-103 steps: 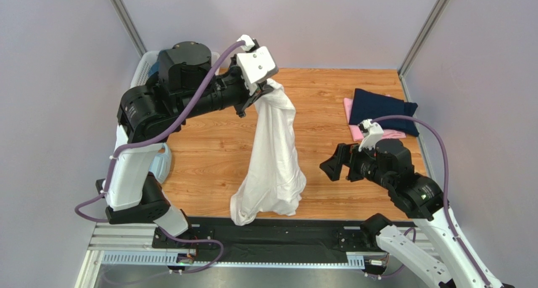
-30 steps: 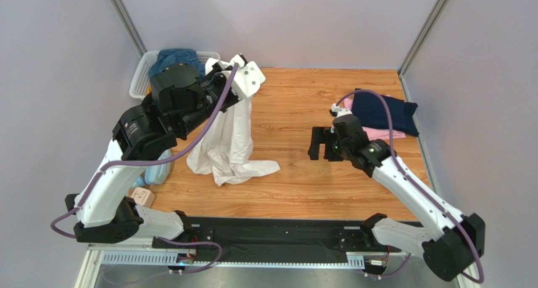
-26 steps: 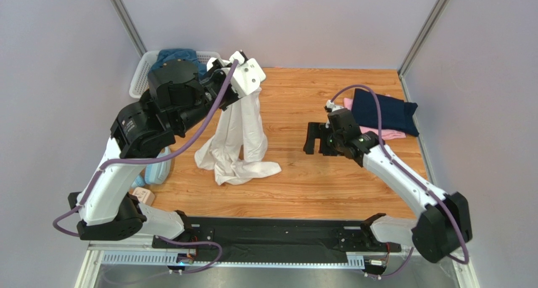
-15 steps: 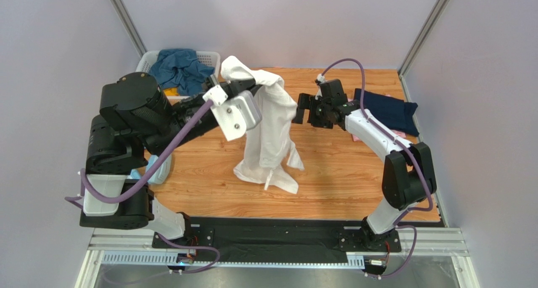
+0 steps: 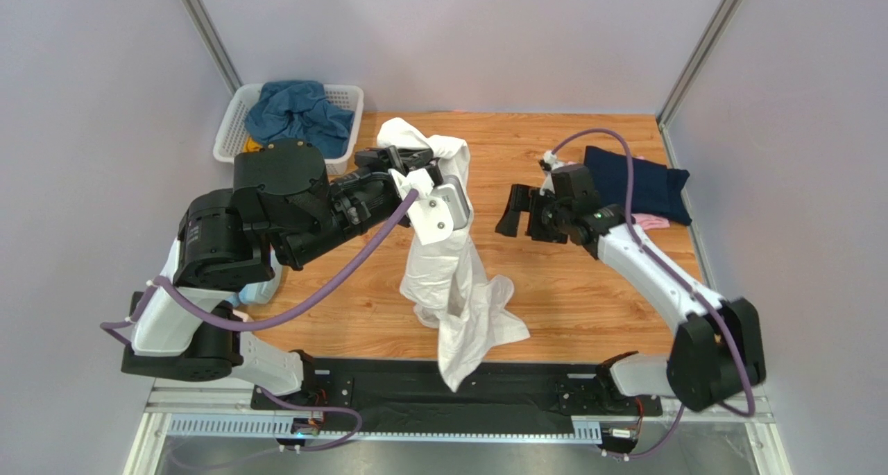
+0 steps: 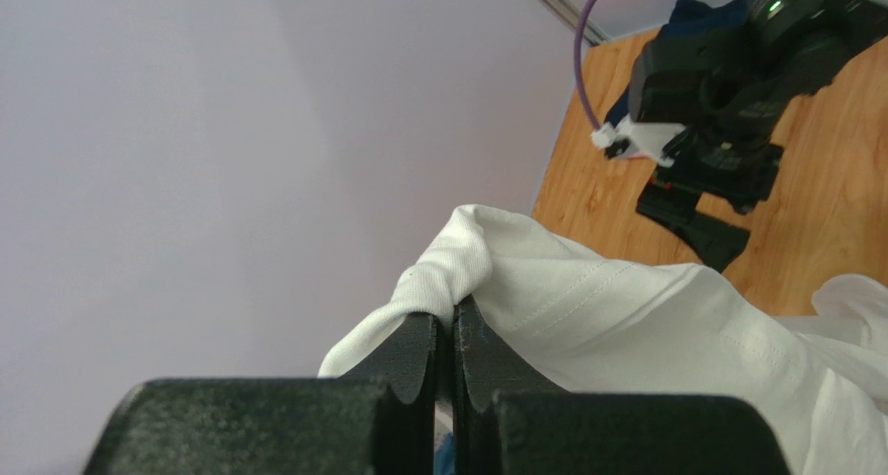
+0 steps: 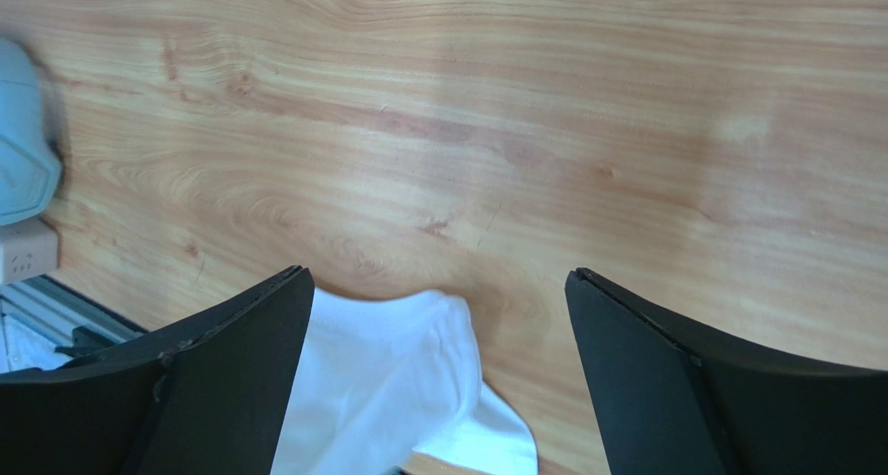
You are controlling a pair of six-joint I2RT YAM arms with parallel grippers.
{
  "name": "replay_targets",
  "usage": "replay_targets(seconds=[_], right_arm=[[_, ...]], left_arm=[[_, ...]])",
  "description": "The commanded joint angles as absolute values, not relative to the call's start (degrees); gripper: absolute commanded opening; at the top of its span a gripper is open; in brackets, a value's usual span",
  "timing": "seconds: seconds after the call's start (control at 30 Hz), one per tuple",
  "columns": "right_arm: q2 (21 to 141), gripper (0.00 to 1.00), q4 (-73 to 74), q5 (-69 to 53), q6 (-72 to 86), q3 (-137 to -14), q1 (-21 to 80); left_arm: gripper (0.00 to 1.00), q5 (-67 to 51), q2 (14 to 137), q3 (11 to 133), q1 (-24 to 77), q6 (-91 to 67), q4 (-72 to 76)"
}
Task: Fold and stack the t-shirts
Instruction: Move the tshirt to the center of the board
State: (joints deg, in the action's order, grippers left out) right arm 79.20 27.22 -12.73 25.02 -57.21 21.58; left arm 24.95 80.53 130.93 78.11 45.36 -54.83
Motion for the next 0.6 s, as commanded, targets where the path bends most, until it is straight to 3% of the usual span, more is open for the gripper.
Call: replay_targets(seconds=[0.0,0.13,0.27,0.43,0.57], right_arm=[[63.2,1.00,30.2,-9.5,24.7,-54.0,22.5],[51.8,1.00,36.3,-9.2,24.7,-51.7,25.4],[45.0,1.00,39.5,-8.3,26.0,-49.0,34.4],[46.5,1.00,40.1,5.2,28.2,-46.8,49.1],[54.3,1.00,41.6,17.8,28.9,-49.4,63.6]], left_arm=[[0.00,26.3,77.9,128.9,74.9,46.1,-51.2],[0.00,25.2,77.8,127.7,73.5,45.4,-51.4],[0.00,23.6,78.0,124.5,71.6,44.6,-50.5],[0.00,22.7,81.0,125.0,67.7,41.9,-50.0],[0.00,24.4,86.0,131.6,62.9,38.0,-53.3]])
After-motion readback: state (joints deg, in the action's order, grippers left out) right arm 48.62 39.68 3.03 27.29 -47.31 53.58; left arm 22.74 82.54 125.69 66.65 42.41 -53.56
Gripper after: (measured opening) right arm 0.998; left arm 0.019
